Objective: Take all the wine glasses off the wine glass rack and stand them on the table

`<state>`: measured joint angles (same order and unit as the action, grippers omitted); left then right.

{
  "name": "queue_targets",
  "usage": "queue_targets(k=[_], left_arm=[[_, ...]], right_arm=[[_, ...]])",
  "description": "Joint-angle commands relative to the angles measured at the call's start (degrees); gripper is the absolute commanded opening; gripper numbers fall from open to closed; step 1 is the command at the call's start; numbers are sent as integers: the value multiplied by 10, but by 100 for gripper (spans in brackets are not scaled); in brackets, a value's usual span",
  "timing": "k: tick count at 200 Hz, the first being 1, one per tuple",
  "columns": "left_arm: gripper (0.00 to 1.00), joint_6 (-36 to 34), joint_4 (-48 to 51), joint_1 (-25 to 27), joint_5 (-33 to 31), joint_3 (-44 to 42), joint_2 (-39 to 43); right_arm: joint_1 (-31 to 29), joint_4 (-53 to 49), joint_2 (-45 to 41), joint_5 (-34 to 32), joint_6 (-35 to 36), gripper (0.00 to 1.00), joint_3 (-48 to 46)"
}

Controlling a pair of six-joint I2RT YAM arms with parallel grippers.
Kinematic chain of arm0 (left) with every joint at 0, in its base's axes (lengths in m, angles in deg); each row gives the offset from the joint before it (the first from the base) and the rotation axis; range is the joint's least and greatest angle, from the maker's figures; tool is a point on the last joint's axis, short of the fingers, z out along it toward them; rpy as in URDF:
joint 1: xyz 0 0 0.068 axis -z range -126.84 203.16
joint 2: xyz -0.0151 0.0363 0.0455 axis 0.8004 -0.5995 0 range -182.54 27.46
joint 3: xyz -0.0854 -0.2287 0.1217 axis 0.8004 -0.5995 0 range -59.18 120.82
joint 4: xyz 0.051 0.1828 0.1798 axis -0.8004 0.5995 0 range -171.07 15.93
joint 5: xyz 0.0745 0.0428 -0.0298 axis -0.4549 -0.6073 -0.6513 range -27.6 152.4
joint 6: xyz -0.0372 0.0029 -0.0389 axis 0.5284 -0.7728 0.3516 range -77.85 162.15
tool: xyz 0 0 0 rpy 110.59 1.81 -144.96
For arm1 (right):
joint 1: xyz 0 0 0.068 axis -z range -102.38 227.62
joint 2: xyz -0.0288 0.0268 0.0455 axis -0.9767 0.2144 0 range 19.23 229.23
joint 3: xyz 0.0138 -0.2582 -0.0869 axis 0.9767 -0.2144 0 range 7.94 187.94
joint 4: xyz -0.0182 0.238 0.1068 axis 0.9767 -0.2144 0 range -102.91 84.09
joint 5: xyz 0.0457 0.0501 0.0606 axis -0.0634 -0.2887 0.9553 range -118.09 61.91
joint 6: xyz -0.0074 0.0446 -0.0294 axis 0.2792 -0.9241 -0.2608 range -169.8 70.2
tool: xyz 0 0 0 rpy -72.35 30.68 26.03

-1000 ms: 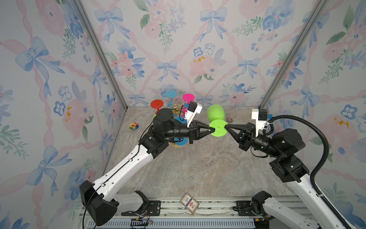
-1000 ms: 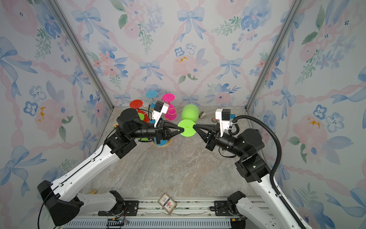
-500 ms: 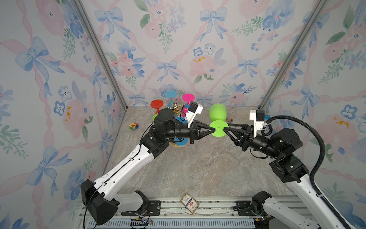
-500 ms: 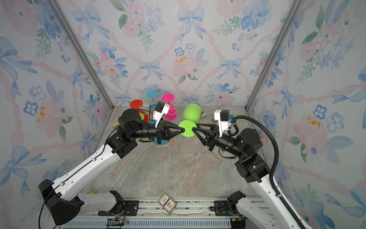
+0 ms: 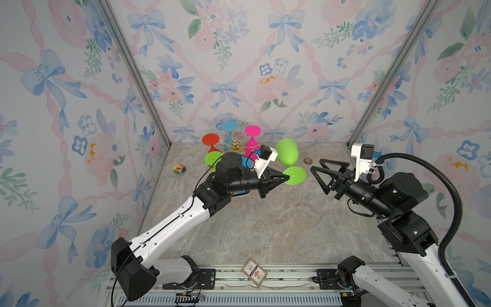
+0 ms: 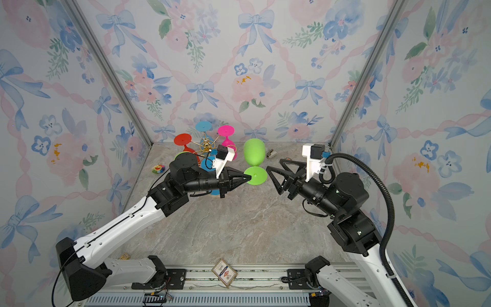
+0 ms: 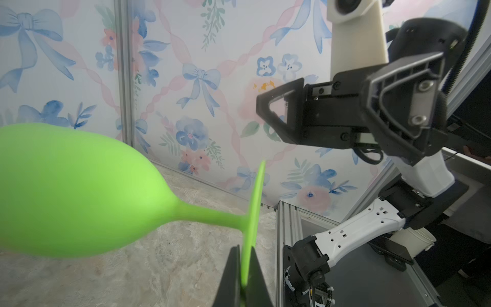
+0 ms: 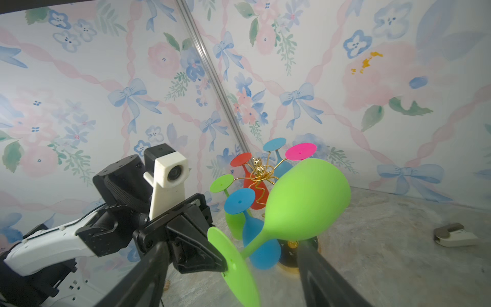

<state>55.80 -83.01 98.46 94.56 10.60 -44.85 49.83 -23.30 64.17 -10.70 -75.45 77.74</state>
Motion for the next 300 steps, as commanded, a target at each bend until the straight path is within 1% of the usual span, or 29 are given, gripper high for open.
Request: queue_targets(k=[1, 25, 39, 43, 57, 75, 96, 115, 142, 145, 165, 198, 222, 253, 289, 293, 300], left_arm=[[0, -115, 25, 39, -111, -17, 24], [0, -208, 28, 92, -213, -46, 40], [0, -239, 28, 111, -255, -59, 42], [0, -246, 28, 116, -266, -61, 43], [0, -272, 28, 135, -310, -73, 42], [0, -317, 28, 163, -371, -90, 43], [0, -369, 28, 199, -441, -110, 42], [0, -399, 27, 222, -497, -124, 40], [0, -431, 24, 238, -543, -144, 40], [0, -450, 22, 240, -549, -146, 40], [0, -502, -3, 262, -611, -175, 40], [0, -568, -39, 293, -668, -213, 37], [0, -625, -71, 310, -684, -244, 38], [0, -707, -138, 330, -740, -286, 24], [0, -761, -175, 338, -783, -302, 5], [0, -766, -178, 338, -787, -321, 4], [0, -773, -183, 340, -795, -326, 2]], right_arm=[[17, -123, 16, -94, -33, 79, 52], [63, -201, 45, -93, -76, 79, 101], [88, -227, 58, -78, -98, 79, 116], [94, -231, 60, -72, -118, 79, 119], [114, -245, 70, -54, -142, 79, 126], [127, -266, 84, -39, -154, 80, 139], [130, -305, 105, -34, -160, 80, 165], [131, -320, 117, -26, -172, 80, 175], [131, -344, 133, -15, -180, 79, 190], [131, -346, 135, -14, -180, 79, 192], [131, -351, 148, 2, -185, 78, 203], [130, -351, 162, 29, -202, 76, 203], [126, -364, 179, 49, -201, 76, 211], [99, -399, 207, 58, -190, 73, 241], [75, -448, 234, 60, -173, 69, 263], [72, -455, 237, 60, -171, 68, 266], [68, -467, 243, 60, -164, 68, 270]])
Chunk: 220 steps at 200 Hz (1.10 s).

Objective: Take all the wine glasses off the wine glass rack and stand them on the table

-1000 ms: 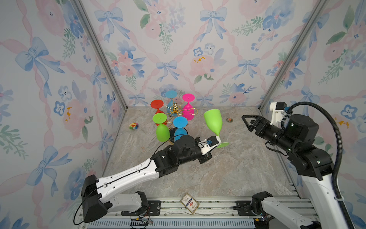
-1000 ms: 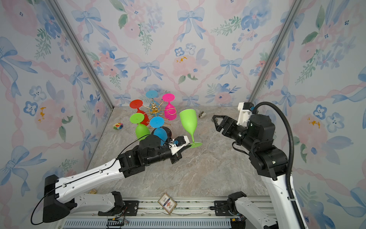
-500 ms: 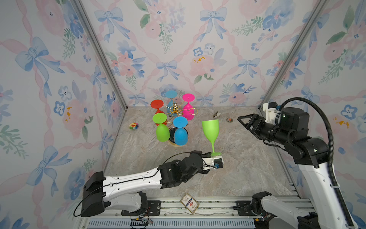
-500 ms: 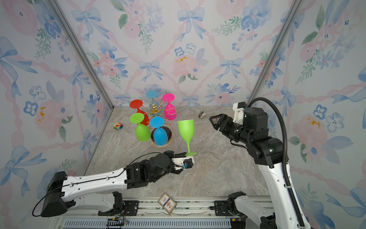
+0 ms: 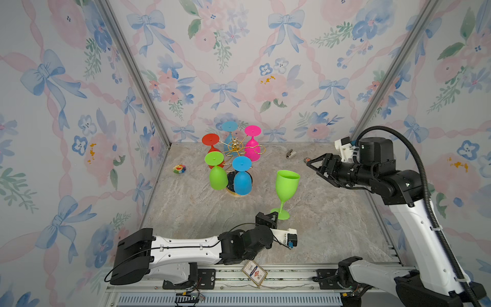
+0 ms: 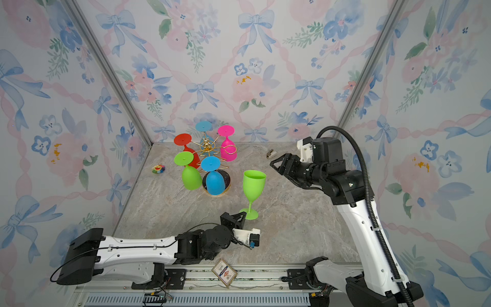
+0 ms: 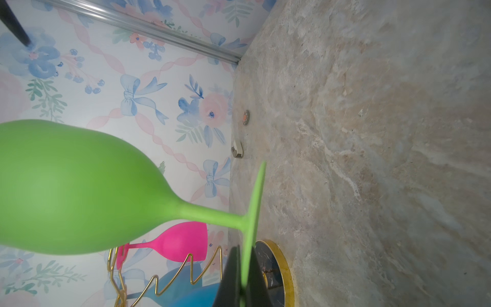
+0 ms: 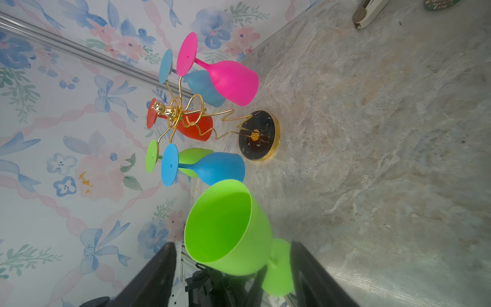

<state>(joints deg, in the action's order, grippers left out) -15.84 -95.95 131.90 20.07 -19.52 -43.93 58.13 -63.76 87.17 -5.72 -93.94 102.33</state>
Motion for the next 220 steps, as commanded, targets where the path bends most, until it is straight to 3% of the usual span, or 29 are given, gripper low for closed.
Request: queue_targets(k=[1, 106, 181, 220], left_arm=[[0, -57, -54, 6, -52, -25, -8], [0, -243, -311, 10, -117, -170, 4], [0, -322, -424, 26, -117, -206, -17], [0, -321, -432, 31, -117, -207, -29]], right_arm=[[-15, -65, 14, 10, 22, 68, 25], [-59, -180, 106, 42, 100, 52, 87], [-83, -227, 145, 49, 142, 50, 127], [-83, -237, 155, 61, 146, 43, 136]])
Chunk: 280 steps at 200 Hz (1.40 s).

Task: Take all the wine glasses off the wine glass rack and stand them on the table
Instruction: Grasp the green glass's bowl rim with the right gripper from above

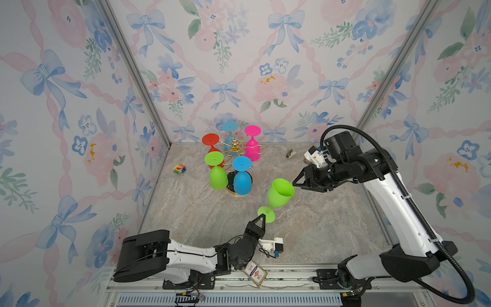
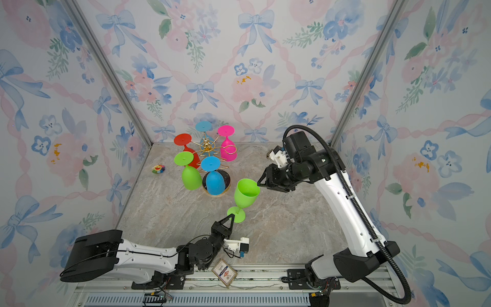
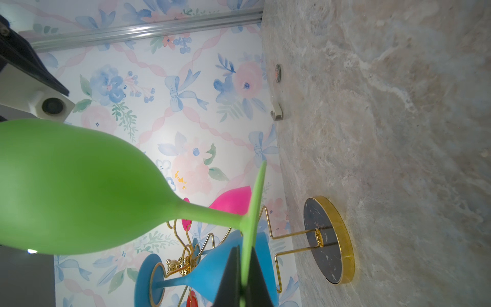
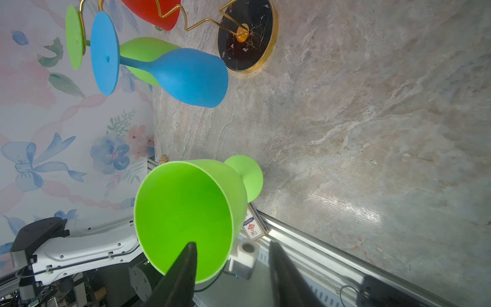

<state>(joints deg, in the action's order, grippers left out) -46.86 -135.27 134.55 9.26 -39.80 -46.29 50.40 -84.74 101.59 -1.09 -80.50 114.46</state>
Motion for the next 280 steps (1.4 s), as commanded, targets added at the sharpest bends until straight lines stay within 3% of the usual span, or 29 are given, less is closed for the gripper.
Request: queue_targets(k=[1, 122, 280], left_arm=[[0, -11, -39, 4, -8, -3, -5], [0, -27, -40, 9, -16, -9, 3], [0, -43, -38, 11, -17, -12, 5]], right_arm=[[-6, -28, 10, 14, 12, 43, 15], [-21, -47, 35, 13, 35, 35, 20], [-37, -55, 63, 18, 40, 12, 21]])
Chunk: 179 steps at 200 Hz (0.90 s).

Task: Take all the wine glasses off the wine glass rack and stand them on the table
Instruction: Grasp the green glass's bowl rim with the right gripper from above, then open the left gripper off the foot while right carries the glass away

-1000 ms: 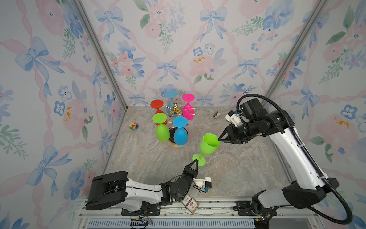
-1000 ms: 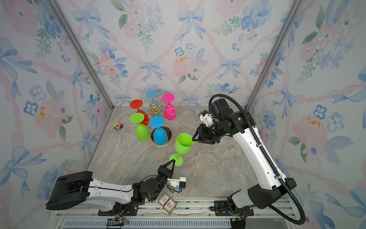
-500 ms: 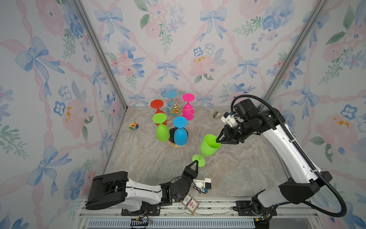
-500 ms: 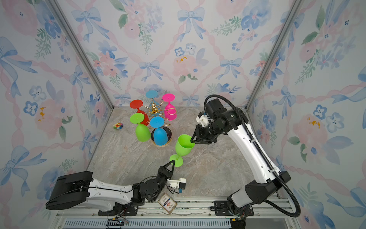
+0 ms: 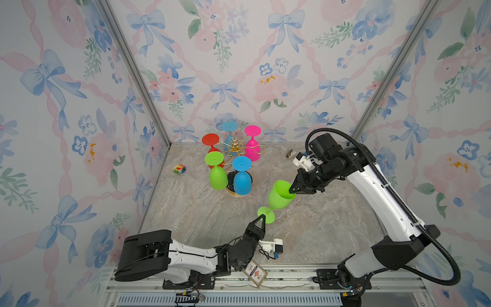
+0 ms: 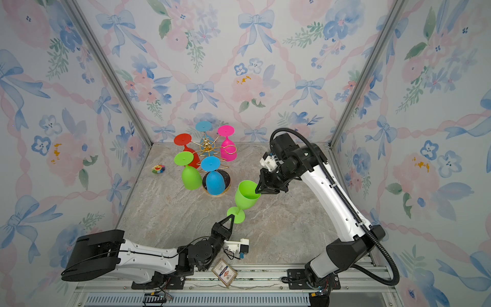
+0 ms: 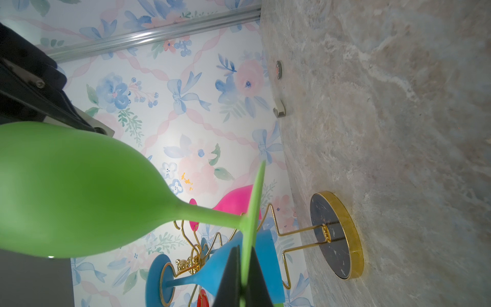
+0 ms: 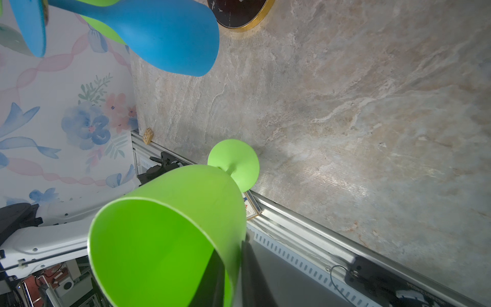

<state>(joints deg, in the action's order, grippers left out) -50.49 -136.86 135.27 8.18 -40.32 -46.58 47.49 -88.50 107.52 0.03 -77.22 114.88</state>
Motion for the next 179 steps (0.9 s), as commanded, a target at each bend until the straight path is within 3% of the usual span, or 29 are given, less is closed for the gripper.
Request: queue_targets(k=[1, 36, 64, 120, 179], left_arm=[[0, -7, -23, 4, -6, -6, 7], [0, -7, -23, 4, -7, -6, 5], [11, -10, -23, 5, -6, -7, 4], [46, -26, -22, 10, 3, -18, 10], [63, -6, -22, 16, -5, -16, 22]], right_arm=[[-7, -17, 4, 8, 7, 12, 18], [-7, -20, 1, 2, 14, 7, 14], [-7, -23, -2, -10, 22, 4, 16], [2, -36, -11, -19, 30, 0, 18], [30, -35, -24, -82, 40, 0, 16]])
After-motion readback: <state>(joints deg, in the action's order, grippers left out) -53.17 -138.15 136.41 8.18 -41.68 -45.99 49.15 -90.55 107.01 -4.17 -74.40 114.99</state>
